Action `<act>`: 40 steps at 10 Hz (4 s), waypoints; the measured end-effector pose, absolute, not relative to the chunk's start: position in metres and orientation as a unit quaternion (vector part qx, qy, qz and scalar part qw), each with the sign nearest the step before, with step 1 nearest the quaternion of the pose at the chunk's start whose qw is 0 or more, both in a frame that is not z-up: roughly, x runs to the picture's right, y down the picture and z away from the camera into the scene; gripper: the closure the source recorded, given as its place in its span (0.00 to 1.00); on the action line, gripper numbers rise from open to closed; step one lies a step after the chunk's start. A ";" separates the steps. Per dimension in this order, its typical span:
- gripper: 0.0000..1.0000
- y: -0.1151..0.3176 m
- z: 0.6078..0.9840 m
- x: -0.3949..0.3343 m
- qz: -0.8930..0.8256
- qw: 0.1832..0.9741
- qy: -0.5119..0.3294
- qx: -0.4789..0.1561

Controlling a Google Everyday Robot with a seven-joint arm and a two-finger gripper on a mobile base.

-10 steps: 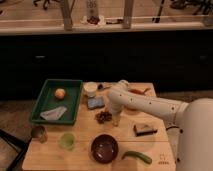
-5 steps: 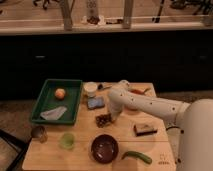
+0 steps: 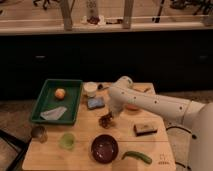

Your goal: Place grapes in plastic cup

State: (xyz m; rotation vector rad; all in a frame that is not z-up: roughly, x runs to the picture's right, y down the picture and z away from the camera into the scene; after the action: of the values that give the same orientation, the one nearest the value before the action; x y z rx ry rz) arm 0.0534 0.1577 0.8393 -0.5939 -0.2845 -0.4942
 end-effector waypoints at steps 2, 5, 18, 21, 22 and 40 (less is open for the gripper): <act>0.99 0.154 0.830 0.046 -0.254 0.914 -0.139 -0.283; 0.99 0.145 0.798 0.040 -0.277 0.909 -0.136 -0.279; 0.99 0.175 0.748 -0.059 -0.388 0.869 -0.163 -0.261; 0.99 0.185 0.738 -0.077 -0.413 0.856 -0.172 -0.258; 0.99 0.186 0.736 -0.079 -0.419 0.854 -0.174 -0.256; 0.99 0.196 0.711 -0.180 -0.532 0.775 -0.235 -0.247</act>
State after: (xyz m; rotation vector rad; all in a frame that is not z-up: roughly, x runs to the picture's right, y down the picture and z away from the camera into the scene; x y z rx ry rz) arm -0.1797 0.1961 0.7109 -0.5348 -0.5085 -1.1515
